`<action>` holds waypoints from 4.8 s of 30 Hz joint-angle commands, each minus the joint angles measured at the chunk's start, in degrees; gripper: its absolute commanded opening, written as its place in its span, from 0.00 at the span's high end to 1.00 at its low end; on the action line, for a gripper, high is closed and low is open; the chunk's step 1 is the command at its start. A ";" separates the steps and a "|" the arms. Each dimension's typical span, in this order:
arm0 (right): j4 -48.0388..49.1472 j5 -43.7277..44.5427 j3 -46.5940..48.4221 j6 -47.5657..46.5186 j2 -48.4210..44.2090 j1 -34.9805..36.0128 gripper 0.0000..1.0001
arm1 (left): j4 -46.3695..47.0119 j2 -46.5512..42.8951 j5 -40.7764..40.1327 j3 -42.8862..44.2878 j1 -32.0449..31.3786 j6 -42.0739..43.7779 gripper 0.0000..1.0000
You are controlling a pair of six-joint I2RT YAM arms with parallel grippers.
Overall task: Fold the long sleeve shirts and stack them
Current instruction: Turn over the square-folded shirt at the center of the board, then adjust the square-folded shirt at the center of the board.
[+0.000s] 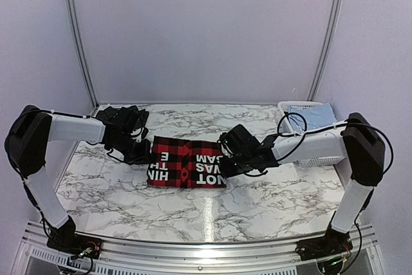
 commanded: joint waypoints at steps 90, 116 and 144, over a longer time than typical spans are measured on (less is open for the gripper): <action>7.23 -18.97 23.87 -2.21 18.62 -1.43 0.73 | -23.62 -4.47 21.21 26.74 21.56 19.65 1.00; 0.56 -4.95 3.41 -4.77 -15.10 -10.51 0.68 | -26.68 41.34 5.29 81.31 -16.50 -5.28 0.67; 9.93 -11.18 7.18 -1.05 6.44 -16.96 0.31 | -5.27 16.16 8.28 30.41 -3.01 4.37 0.27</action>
